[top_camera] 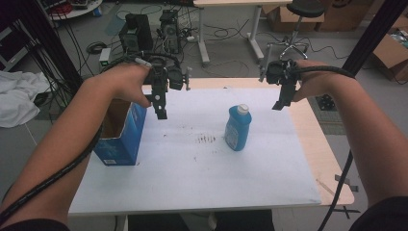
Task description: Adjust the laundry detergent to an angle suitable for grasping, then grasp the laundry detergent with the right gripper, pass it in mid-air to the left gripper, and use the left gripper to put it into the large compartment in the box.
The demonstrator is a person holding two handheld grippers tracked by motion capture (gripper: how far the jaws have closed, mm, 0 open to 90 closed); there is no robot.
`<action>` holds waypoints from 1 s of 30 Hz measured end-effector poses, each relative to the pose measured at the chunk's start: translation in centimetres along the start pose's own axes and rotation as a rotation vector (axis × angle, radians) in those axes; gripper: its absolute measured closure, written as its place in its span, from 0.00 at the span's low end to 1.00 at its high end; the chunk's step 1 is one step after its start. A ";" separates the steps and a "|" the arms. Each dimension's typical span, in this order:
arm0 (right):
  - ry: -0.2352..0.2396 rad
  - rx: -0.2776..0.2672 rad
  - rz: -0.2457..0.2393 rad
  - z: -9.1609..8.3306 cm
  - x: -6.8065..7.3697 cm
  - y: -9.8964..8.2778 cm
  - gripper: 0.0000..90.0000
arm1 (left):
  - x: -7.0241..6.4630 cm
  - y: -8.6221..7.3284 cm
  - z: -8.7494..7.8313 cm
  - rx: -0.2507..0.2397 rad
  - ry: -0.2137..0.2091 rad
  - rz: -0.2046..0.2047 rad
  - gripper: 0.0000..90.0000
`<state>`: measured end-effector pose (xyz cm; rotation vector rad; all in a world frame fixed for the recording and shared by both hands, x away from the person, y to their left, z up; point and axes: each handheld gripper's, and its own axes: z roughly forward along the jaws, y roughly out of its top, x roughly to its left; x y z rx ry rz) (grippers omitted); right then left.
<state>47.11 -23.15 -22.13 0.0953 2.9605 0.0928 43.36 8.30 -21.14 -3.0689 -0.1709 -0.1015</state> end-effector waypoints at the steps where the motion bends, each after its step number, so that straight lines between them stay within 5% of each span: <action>1: 0.000 0.005 0.000 0.0 0.0 0.0 0.00 | 0.0 0.0 0.0 0.001 -0.001 0.000 0.00; 30: -0.013 0.028 -0.009 -0.2 0.5 0.5 0.00 | -0.9 -0.5 0.0 -0.009 0.009 -0.004 0.00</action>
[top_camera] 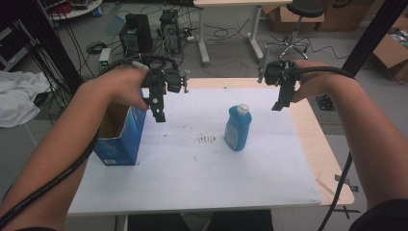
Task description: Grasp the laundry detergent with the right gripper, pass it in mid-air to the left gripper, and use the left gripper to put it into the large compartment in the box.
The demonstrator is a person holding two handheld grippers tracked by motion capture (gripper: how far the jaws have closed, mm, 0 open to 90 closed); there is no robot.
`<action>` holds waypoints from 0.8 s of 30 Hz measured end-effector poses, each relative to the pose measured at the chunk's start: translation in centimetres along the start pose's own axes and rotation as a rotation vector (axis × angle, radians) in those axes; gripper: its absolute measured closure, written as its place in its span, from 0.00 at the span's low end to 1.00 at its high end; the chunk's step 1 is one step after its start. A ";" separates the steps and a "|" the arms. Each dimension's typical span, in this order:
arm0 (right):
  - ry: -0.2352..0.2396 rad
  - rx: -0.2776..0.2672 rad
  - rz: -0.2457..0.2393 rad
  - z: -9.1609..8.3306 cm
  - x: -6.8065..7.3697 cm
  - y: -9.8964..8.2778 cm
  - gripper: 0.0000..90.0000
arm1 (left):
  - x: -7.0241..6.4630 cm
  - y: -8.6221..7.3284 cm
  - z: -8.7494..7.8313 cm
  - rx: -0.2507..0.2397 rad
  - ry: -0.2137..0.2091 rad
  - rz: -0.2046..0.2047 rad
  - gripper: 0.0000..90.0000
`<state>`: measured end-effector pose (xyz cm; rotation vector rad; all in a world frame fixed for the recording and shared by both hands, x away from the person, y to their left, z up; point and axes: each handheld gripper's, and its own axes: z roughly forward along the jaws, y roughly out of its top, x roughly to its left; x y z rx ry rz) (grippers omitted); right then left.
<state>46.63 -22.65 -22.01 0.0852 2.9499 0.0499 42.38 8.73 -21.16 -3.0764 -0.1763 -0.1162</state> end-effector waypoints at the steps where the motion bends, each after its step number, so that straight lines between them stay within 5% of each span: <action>1: 0.001 -0.002 0.002 0.1 0.0 0.0 0.00 | 0.0 0.0 -0.1 0.001 0.001 0.002 0.00; 10: 0.002 -0.005 0.022 0.8 -0.2 -0.9 0.00 | 0.2 0.1 0.3 -0.005 -0.007 0.002 0.00; 15: -0.016 -0.040 0.075 0.8 -0.2 -2.1 0.00 | 0.0 0.2 0.4 -0.004 -0.004 0.003 0.00; 19: -0.020 -0.100 0.117 0.5 -0.1 -3.0 0.00 | -0.1 0.2 0.3 0.001 0.000 0.004 0.00; 24: -0.030 -0.261 0.200 -0.5 0.5 -4.1 0.00 | -0.3 0.0 0.5 -0.007 0.001 0.007 0.00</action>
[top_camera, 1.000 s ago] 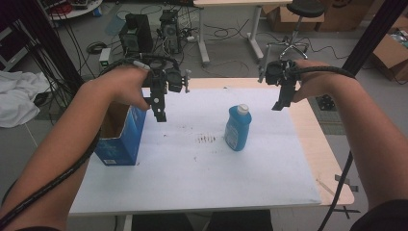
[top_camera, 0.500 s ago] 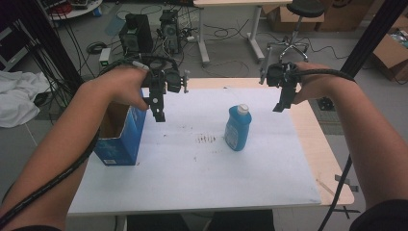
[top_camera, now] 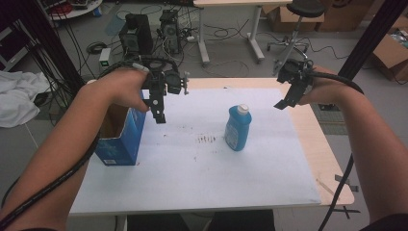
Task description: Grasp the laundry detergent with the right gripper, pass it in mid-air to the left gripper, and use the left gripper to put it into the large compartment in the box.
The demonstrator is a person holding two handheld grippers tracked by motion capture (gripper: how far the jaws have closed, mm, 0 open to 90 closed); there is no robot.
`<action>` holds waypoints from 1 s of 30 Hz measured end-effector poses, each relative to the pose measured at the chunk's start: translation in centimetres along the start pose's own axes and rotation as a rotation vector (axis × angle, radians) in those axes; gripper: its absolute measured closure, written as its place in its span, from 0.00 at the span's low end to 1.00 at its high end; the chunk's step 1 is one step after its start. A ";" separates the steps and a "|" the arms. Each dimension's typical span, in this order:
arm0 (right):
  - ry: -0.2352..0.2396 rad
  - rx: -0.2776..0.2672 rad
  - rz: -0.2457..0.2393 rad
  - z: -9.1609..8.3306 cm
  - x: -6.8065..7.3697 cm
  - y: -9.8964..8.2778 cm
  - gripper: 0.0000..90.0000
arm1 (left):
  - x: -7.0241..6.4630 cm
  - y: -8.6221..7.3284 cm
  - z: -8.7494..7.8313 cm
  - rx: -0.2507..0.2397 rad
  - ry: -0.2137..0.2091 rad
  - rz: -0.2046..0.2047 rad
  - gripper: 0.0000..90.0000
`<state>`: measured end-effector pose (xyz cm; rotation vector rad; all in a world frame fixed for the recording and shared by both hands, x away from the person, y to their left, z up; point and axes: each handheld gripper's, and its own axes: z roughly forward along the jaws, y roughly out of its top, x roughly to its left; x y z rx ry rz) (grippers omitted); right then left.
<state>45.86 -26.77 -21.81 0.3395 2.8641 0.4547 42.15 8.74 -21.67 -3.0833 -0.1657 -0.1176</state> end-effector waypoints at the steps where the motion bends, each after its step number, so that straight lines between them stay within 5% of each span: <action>1: 0.005 -0.026 0.011 -0.1 0.2 -0.1 0.00 | 0.0 0.0 0.0 0.002 -0.002 0.001 0.00; 12: 0.040 -0.195 0.111 0.0 3.0 -1.7 0.00 | -0.7 0.1 0.5 -0.015 -0.001 0.030 0.00; 18: -0.006 -0.284 0.185 0.1 4.6 -2.7 0.00 | -1.0 0.0 0.6 -0.021 0.004 0.043 0.00; 22: -0.052 -0.381 0.301 0.6 6.5 -3.9 0.00 | -1.3 -0.2 0.6 -0.029 0.011 0.052 0.00; 30: -0.101 -0.421 0.421 2.9 9.4 -5.6 0.00 | -1.7 0.0 0.6 -0.032 0.021 0.067 0.00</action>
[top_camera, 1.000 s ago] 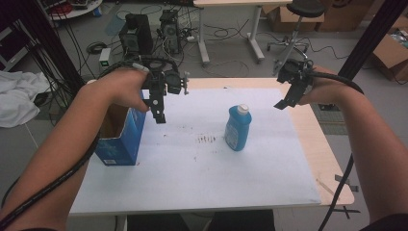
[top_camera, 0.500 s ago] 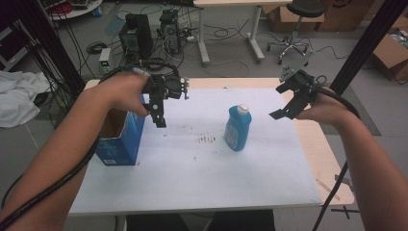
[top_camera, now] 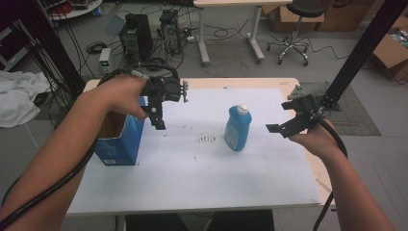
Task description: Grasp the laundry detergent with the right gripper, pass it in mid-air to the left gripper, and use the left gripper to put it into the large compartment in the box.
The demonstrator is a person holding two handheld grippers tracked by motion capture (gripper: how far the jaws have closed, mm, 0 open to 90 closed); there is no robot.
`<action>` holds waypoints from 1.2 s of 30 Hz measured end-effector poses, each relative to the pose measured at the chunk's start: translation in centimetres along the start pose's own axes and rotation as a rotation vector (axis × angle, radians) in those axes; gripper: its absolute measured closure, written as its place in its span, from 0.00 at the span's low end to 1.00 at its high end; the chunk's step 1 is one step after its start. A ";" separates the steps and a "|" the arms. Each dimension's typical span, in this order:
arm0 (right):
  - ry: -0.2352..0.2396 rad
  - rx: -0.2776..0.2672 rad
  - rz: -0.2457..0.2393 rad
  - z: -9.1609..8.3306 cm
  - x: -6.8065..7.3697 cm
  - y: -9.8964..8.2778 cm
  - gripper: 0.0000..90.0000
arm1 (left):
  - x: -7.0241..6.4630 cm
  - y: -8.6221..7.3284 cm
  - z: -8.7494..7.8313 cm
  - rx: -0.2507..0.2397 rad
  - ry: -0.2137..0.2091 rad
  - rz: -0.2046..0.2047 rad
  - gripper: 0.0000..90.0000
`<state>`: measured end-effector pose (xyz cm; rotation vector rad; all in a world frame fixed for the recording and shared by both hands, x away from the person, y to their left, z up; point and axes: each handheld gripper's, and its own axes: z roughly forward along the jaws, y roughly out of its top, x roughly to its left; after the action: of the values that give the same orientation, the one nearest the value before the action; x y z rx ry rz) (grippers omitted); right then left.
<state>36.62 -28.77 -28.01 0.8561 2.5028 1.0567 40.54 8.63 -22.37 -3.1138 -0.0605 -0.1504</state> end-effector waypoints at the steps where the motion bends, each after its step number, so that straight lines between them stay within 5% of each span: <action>1: -0.013 0.000 0.006 0.2 0.3 -0.4 0.00 | -0.1 0.1 0.0 0.005 0.000 0.003 0.00; 15: -0.062 -0.075 0.106 3.4 2.8 -3.7 0.00 | -0.6 0.3 -0.1 0.002 0.005 0.015 0.00; 36: -0.121 -0.145 0.184 9.7 5.4 -4.9 0.00 | -0.8 0.0 0.1 -0.004 -0.005 0.025 0.00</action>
<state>34.96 -22.79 -38.42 1.0878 2.2524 1.1895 39.76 8.59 -22.55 -3.1177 -0.0207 -0.1426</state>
